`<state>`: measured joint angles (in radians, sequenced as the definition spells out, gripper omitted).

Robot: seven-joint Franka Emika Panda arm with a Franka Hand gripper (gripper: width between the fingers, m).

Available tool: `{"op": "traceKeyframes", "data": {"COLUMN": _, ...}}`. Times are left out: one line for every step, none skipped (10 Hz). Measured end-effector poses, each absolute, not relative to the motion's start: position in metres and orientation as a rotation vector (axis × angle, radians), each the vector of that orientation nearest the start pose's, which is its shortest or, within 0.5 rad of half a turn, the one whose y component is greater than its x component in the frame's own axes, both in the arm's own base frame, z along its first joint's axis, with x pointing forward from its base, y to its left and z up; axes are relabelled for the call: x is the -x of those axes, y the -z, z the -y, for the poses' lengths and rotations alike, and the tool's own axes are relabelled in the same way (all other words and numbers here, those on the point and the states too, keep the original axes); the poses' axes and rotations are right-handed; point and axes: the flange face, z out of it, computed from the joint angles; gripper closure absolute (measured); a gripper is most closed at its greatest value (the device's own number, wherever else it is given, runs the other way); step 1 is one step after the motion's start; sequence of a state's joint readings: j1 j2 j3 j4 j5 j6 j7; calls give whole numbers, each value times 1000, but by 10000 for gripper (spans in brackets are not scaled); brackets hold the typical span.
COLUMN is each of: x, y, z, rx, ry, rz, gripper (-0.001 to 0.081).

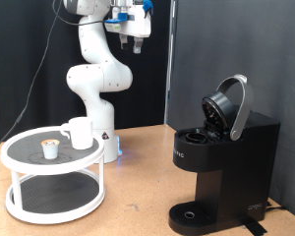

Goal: Make a cup of coffee with the keurig machine

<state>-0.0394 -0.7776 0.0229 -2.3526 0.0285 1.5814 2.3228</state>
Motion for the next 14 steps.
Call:
{"op": "traceKeyframes", "data": {"x": -310, "y": -590, "z": 1, "rx": 1209, "ry": -15, "rz": -2888, "gripper": 72}}
{"op": "traceKeyframes", "data": {"x": -310, "y": -590, "z": 6, "rx": 1204, "ry": -24, "rz": -2887, "gripper": 72}}
{"op": "traceKeyframes", "data": {"x": -310, "y": -590, "z": 17, "rx": 1198, "ry": -39, "rz": -2883, "gripper": 72}}
{"op": "traceKeyframes", "data": {"x": -309, "y": -590, "z": 32, "rx": 1191, "ry": -44, "rz": -2884, "gripper": 72}}
{"op": "traceKeyframes", "data": {"x": -307, "y": -589, "z": 49, "rx": 1181, "ry": -46, "rz": -2890, "gripper": 72}}
{"op": "traceKeyframes", "data": {"x": -305, "y": -588, "z": 66, "rx": 1174, "ry": -45, "rz": -2897, "gripper": 72}}
{"op": "traceKeyframes", "data": {"x": -302, "y": -587, "z": 83, "rx": 1155, "ry": -51, "rz": -2904, "gripper": 72}}
{"op": "traceKeyframes", "data": {"x": -298, "y": -585, "z": 100, "rx": 1135, "ry": -59, "rz": -2909, "gripper": 72}}
{"op": "traceKeyframes", "data": {"x": -296, "y": -584, "z": 107, "rx": 1132, "ry": -69, "rz": -2907, "gripper": 72}}
{"op": "traceKeyframes", "data": {"x": -297, "y": -584, "z": 107, "rx": 1133, "ry": -69, "rz": -2907, "gripper": 72}}
{"op": "traceKeyframes", "data": {"x": -297, "y": -584, "z": 107, "rx": 1136, "ry": -69, "rz": -2906, "gripper": 72}}
{"op": "traceKeyframes", "data": {"x": -297, "y": -584, "z": 112, "rx": 1133, "ry": -55, "rz": -2901, "gripper": 72}}
{"op": "traceKeyframes", "data": {"x": -294, "y": -582, "z": 123, "rx": 1136, "ry": -46, "rz": -2904, "gripper": 72}}
{"op": "traceKeyframes", "data": {"x": -290, "y": -580, "z": 137, "rx": 1145, "ry": -44, "rz": -2908, "gripper": 72}}
